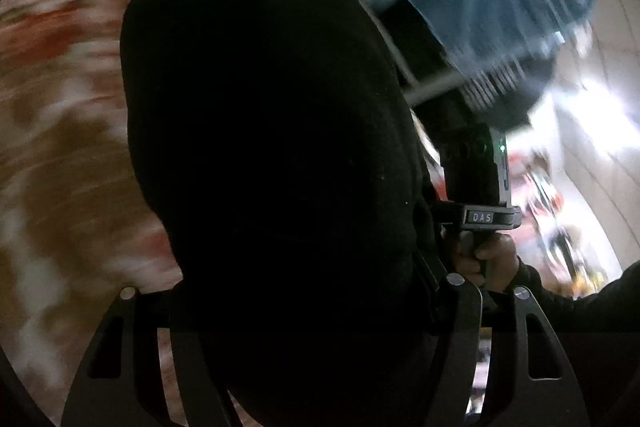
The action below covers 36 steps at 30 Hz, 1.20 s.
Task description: Fold large clothes
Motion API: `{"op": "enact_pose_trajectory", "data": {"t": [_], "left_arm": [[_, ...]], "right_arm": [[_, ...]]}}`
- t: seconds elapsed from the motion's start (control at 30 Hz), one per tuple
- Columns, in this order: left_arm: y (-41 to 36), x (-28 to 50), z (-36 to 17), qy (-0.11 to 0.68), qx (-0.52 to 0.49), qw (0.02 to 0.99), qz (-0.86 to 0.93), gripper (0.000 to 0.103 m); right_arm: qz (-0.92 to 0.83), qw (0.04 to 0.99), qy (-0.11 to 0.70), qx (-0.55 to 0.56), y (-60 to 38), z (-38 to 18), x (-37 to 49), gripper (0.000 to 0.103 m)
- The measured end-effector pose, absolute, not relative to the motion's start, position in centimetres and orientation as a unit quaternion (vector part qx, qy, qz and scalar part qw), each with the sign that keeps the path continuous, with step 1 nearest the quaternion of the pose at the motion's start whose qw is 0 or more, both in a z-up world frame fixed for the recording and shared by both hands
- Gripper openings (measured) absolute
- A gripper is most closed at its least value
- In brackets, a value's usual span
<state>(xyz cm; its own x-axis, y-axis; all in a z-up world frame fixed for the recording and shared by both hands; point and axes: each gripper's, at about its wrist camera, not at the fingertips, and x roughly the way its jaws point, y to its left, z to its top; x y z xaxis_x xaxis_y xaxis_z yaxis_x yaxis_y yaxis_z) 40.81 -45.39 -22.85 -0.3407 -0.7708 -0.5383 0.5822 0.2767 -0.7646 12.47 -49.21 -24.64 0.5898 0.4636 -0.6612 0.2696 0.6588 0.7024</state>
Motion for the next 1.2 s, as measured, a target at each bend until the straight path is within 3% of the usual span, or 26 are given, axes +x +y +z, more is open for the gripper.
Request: {"op": "enact_pose_trajectory", "data": {"t": [0.2,0.33,0.43,0.6,0.67,0.77,0.97,1.03,1.07,1.1,1.2], "left_arm": [[-64.1,33.0,-22.3,0.557,-0.041,0.422,-0.714,0.066],[-71.7,28.3,-22.9,0.542,0.012,0.352,-0.763,0.066],[-76.8,26.1,-25.2,0.542,0.065,0.324,-0.773,0.067],[-82.7,25.3,-33.0,0.572,0.132,0.325,-0.741,0.068],[-84.1,25.5,-36.4,0.594,0.15,0.335,-0.716,0.069],[-83.0,26.6,-40.2,0.606,0.138,0.352,-0.7,0.076],[-82.8,25.4,-39.3,0.586,0.133,0.38,-0.703,0.079],[-83.0,24.8,-38.6,0.575,0.159,0.402,-0.694,0.091],[-82.7,24.8,-38.5,0.573,0.168,0.413,-0.688,0.098],[-82.7,24.6,-38.5,0.579,0.167,0.411,-0.684,0.098],[-81.6,24.6,-37.5,0.569,0.183,0.432,-0.676,0.098]], "right_arm": [[-0.114,0.805,0.402,0.421,-59.3,-19.6,-2.3,0.034],[-0.206,0.794,0.35,0.452,-62.7,-19.3,-10.7,0.034],[-0.241,0.783,0.328,0.47,-65.4,-21.9,-14.7,0.034],[-0.247,0.759,0.321,0.51,-69.5,-31.7,-16.3,0.035],[-0.235,0.755,0.349,0.503,-72.1,-36.7,-16.8,0.036],[-0.201,0.779,0.354,0.477,-71.7,-39.1,-16.6,0.042],[-0.184,0.793,0.351,0.463,-71.0,-40.1,-17.5,0.054],[-0.19,0.792,0.355,0.458,-74.8,-40.4,-15.5,0.063],[-0.204,0.79,0.36,0.453,-74.9,-40.2,-15.8,0.072],[-0.215,0.788,0.364,0.448,-74.1,-39.6,-14.8,0.08],[-0.241,0.778,0.382,0.438,-72.5,-38.9,-15.3,0.083]]}}
